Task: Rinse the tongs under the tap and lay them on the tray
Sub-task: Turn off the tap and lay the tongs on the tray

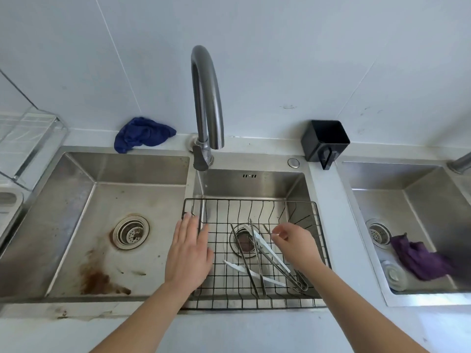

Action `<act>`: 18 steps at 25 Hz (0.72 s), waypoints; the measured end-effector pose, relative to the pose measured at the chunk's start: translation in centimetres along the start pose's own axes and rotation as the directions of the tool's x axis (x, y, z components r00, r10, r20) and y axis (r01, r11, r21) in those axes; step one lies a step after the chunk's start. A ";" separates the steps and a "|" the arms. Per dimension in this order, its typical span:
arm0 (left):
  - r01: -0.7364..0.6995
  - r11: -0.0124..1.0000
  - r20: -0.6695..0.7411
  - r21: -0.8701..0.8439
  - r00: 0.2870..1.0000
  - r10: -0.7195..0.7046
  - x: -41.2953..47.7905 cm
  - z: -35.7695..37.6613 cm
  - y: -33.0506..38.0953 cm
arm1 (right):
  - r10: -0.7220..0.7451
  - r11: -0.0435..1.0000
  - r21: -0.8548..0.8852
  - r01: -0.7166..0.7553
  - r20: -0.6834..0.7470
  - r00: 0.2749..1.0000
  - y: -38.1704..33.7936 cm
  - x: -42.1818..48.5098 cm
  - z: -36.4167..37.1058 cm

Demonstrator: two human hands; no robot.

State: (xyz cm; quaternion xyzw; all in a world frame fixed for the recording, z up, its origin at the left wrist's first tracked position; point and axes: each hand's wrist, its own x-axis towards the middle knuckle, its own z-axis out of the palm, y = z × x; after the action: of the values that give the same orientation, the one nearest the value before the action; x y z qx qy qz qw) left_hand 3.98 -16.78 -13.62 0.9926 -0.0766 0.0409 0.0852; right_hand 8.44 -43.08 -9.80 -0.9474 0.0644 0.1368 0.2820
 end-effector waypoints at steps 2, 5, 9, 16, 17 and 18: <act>0.071 0.985 0.031 -0.156 0.997 -0.067 0.3 -0.5 2.8 | 0.010 0.990 -0.139 -0.004 0.041 0.999 1.9 -0.9 0.8; 0.437 0.829 0.377 -0.349 0.875 -0.303 1.5 0.0 6.9 | 0.009 0.936 -0.351 0.032 0.113 0.994 3.0 -1.5 1.9; 0.537 0.781 0.453 -0.319 0.810 -0.372 1.7 1.1 9.0 | 0.095 0.855 -0.519 0.016 0.186 0.978 3.9 -1.6 2.0; 0.578 0.772 0.421 -0.265 0.789 -0.447 2.0 1.4 9.8 | 0.107 0.842 -0.540 0.027 0.216 0.971 4.1 -1.7 2.4; 0.606 0.737 0.418 -0.298 0.777 -0.470 2.0 1.2 9.7 | 0.085 0.852 -0.522 0.037 0.208 0.974 4.2 -1.7 2.5; 0.634 0.695 0.421 -0.340 0.763 -0.490 1.9 1.2 9.5 | 0.062 0.862 -0.504 0.047 0.197 0.979 4.3 -1.8 2.4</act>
State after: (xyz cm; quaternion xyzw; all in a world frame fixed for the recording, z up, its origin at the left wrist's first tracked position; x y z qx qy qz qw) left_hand 4.47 -26.50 -13.07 0.9110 0.2149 -0.1570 0.3151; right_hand 5.37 -45.29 -13.41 -0.9685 0.0004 0.2474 0.0282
